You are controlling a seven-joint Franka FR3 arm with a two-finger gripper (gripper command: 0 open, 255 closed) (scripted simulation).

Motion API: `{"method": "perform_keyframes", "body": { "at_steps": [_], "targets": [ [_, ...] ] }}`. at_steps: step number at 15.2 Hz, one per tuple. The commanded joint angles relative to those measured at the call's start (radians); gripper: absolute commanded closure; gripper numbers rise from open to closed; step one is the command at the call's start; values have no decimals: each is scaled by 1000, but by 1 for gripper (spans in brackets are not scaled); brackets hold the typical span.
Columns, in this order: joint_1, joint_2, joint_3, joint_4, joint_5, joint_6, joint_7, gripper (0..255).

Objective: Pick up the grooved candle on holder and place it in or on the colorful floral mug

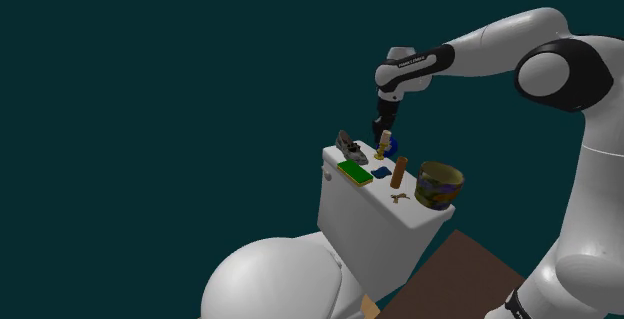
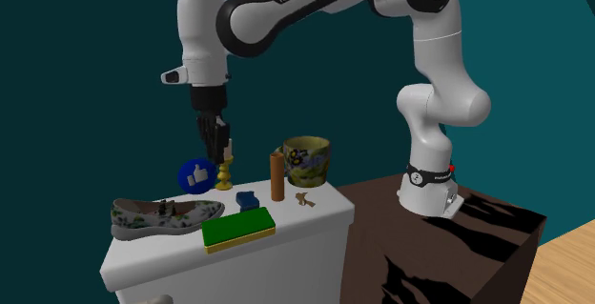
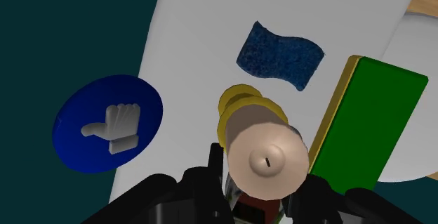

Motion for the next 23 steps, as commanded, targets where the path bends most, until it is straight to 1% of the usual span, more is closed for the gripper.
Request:
{"method": "perform_keyframes", "body": {
  "at_steps": [1, 12, 23],
  "targets": [
    [1, -9, -1, 16, -4, -25, 3, 255],
    [1, -45, -6, 117, -18, -160, 14, 255],
    [-2, -54, -9, 253, -22, -305, 20, 255]
  ]
}}
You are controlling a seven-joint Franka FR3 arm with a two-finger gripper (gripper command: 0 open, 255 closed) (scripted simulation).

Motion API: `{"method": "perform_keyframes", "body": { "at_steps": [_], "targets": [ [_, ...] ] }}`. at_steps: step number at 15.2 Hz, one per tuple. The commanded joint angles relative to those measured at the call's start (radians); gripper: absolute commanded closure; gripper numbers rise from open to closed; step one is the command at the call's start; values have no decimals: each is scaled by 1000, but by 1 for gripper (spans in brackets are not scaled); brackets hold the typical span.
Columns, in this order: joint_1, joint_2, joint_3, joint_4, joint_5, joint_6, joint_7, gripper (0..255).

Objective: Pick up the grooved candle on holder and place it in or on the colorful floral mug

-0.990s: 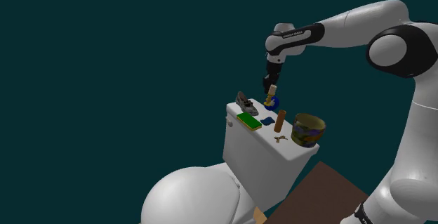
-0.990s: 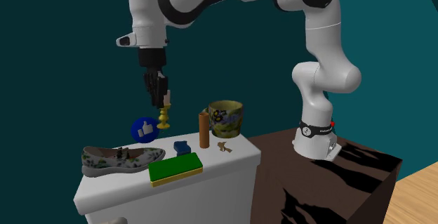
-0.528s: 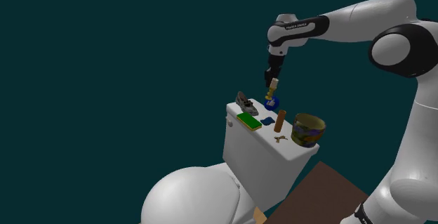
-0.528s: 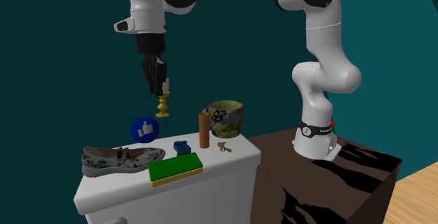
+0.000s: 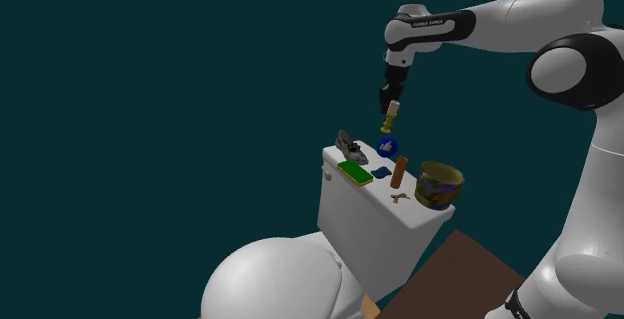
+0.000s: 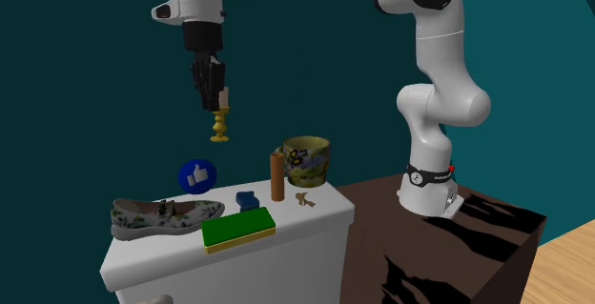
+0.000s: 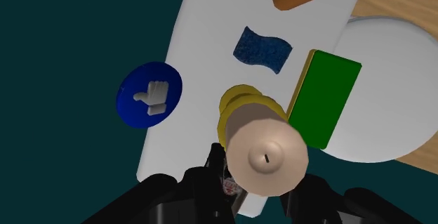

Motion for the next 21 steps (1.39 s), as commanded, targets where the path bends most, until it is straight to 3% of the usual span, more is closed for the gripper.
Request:
{"method": "perform_keyframes", "body": {
  "at_steps": [1, 4, 12, 21],
  "targets": [
    [0, 0, 0, 27, 0, -28, 2, 255],
    [-2, 3, -1, 62, 0, -60, 2, 255],
    [3, -332, -15, -318, -93, -2, 0, 255],
    [-46, -691, -19, -620, -194, -47, -11, 255]
  ]
}}
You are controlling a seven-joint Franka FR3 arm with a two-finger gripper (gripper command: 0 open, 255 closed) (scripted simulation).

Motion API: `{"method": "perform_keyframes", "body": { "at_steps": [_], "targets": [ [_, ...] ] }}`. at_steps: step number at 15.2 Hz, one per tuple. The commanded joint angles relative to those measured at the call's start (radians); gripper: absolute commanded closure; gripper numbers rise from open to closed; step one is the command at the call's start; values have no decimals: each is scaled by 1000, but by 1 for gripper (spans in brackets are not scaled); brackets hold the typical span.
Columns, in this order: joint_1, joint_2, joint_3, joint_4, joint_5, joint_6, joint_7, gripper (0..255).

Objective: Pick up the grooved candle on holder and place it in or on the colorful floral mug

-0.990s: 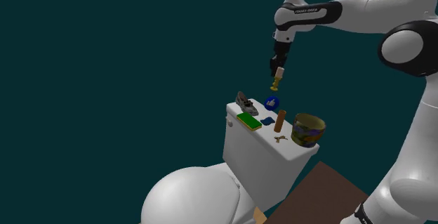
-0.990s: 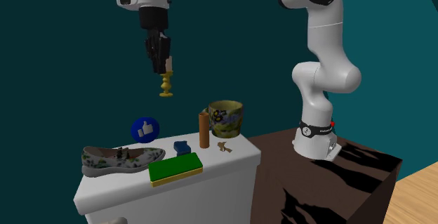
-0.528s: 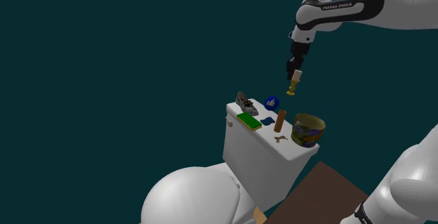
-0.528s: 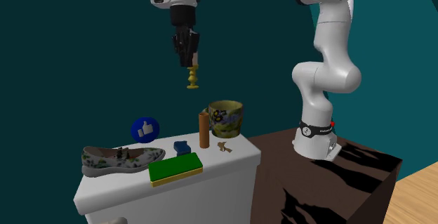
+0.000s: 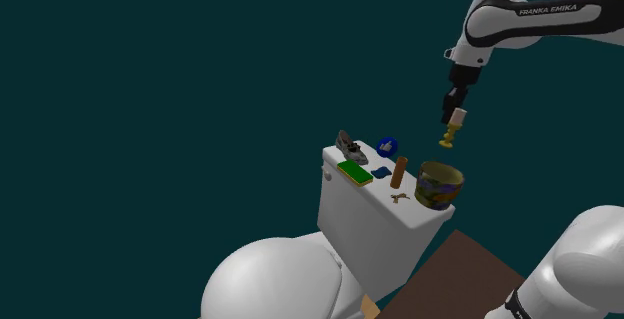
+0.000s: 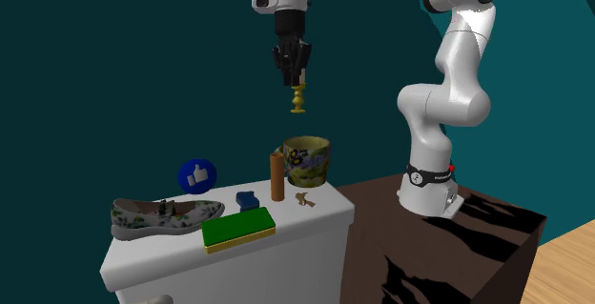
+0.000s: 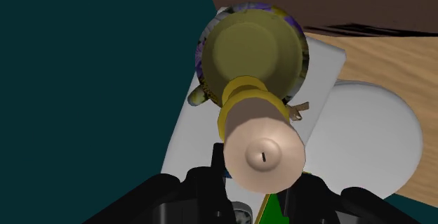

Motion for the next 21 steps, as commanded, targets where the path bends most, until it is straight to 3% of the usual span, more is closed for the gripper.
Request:
{"method": "perform_keyframes", "body": {
  "at_steps": [1, 18, 21],
  "targets": [
    [-9, -42, -2, -35, -12, -6, -6, 255],
    [-16, -21, -26, -248, -24, 228, -7, 255],
    [-16, -21, -26, -248, -24, 228, -7, 255]
  ]
}}
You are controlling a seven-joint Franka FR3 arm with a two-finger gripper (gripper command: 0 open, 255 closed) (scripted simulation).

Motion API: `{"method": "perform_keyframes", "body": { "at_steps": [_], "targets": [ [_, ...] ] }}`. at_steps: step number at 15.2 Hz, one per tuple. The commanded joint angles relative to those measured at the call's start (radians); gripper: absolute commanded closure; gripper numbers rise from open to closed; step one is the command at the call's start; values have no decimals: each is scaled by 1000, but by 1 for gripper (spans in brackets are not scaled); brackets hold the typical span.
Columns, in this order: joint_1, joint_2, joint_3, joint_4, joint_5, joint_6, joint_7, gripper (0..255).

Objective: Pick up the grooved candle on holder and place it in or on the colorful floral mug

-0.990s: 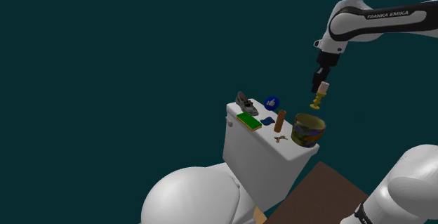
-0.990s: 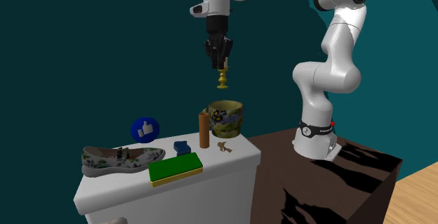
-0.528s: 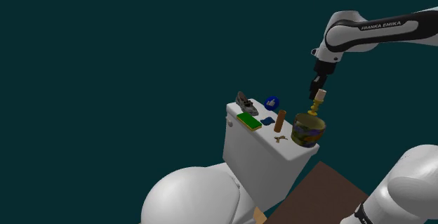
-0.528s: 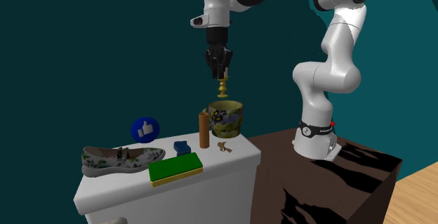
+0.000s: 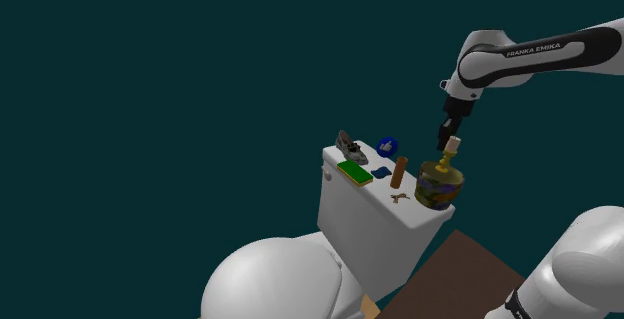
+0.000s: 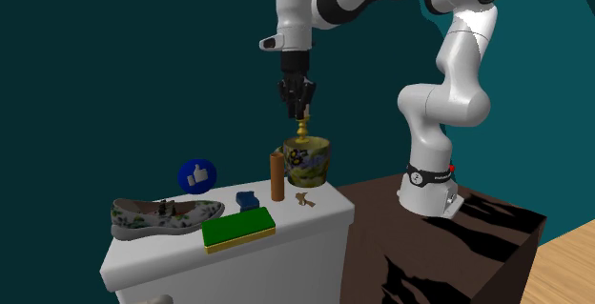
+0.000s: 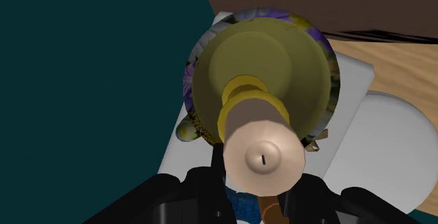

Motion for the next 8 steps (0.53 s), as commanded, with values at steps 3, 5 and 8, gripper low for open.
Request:
{"method": "perform_keyframes", "body": {
  "at_steps": [3, 5, 8],
  "targets": [
    [0, 1, 0, -1, 0, 2, 0, 255],
    [0, 1, 0, -1, 0, 2, 0, 255],
    [0, 1, 0, -1, 0, 2, 0, 0]
  ]
}}
